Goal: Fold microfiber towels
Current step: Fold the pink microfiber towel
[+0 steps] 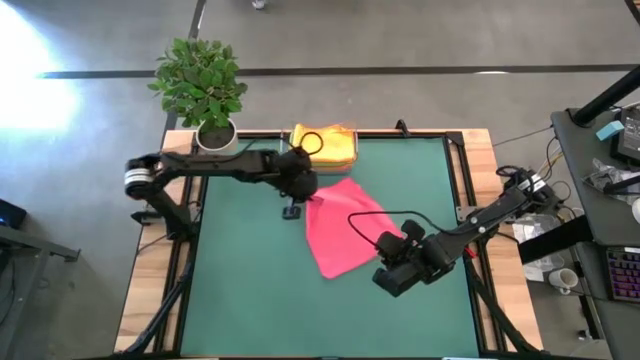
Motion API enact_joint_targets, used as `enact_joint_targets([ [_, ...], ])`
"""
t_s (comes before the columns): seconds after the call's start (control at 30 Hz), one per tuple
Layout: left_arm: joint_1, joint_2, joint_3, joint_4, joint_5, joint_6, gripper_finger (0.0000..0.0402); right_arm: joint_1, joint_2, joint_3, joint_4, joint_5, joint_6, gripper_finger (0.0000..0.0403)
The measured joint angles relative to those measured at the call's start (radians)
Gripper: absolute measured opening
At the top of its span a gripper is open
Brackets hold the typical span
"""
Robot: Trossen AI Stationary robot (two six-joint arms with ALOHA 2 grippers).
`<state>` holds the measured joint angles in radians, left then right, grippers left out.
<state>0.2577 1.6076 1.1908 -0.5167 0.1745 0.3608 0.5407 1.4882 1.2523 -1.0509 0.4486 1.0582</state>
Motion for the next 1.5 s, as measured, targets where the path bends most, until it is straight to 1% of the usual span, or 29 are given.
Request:
enact_joint_targets([
  [0.13,-0.001,-0.086,-0.079,0.005,0.000,-0.069,0.0010,-0.004,-0.016,-0.065,0.097,-0.001,0.005,0.0054],
  [0.2,-0.001,-0.118,-0.119,0.007,-0.001,-0.090,0.0010,-0.005,-0.015,-0.094,0.197,-0.005,-0.010,0.0054],
  [0.33,-0.002,-0.166,-0.193,0.003,-0.004,-0.095,0.0010,-0.011,-0.007,-0.144,0.442,-0.006,-0.085,0.0054],
  [0.47,-0.005,-0.197,-0.252,0.010,-0.004,-0.095,0.0010,-0.028,0.007,-0.185,0.647,-0.007,-0.167,0.0054],
  [0.57,-0.006,-0.203,-0.279,0.008,-0.004,-0.097,0.0010,-0.054,0.024,-0.196,0.738,-0.008,-0.214,0.0056],
  [0.67,-0.011,-0.203,-0.290,0.009,-0.004,-0.111,0.0010,-0.084,0.048,-0.197,0.793,-0.038,-0.247,0.0068],
  [0.77,-0.013,-0.203,-0.300,0.012,-0.004,-0.119,0.0010,-0.112,0.082,-0.183,0.807,-0.086,-0.258,0.0090],
  [0.83,-0.013,-0.203,-0.303,0.010,-0.004,-0.119,0.0010,-0.121,0.113,-0.166,0.809,-0.123,-0.299,0.0107],
  [0.9,-0.013,-0.204,-0.306,0.012,-0.004,-0.119,0.0010,-0.124,0.151,-0.141,0.820,-0.152,-0.368,0.0123],
  [0.97,-0.013,-0.204,-0.309,0.011,-0.004,-0.120,0.0010,-0.122,0.194,-0.110,0.848,-0.171,-0.474,0.0134],
  [1.07,-0.013,-0.204,-0.313,0.010,-0.004,-0.120,0.0010,-0.122,0.267,-0.055,0.856,-0.176,-0.613,0.0142],
  [1.13,-0.013,-0.204,-0.313,0.011,-0.004,-0.120,0.0010,-0.130,0.316,-0.016,0.854,-0.176,-0.662,0.0143],
  [1.23,-0.013,-0.204,-0.314,0.011,-0.004,-0.121,0.0010,-0.148,0.377,0.038,0.845,-0.201,-0.679,0.0144],
  [1.37,-0.014,-0.204,-0.314,0.011,-0.004,-0.121,0.0010,-0.169,0.442,0.077,0.814,-0.269,-0.680,0.0144],
  [1.5,-0.014,-0.204,-0.314,0.010,-0.004,-0.121,0.0010,-0.175,0.494,0.102,0.781,-0.275,-0.677,0.0144],
])
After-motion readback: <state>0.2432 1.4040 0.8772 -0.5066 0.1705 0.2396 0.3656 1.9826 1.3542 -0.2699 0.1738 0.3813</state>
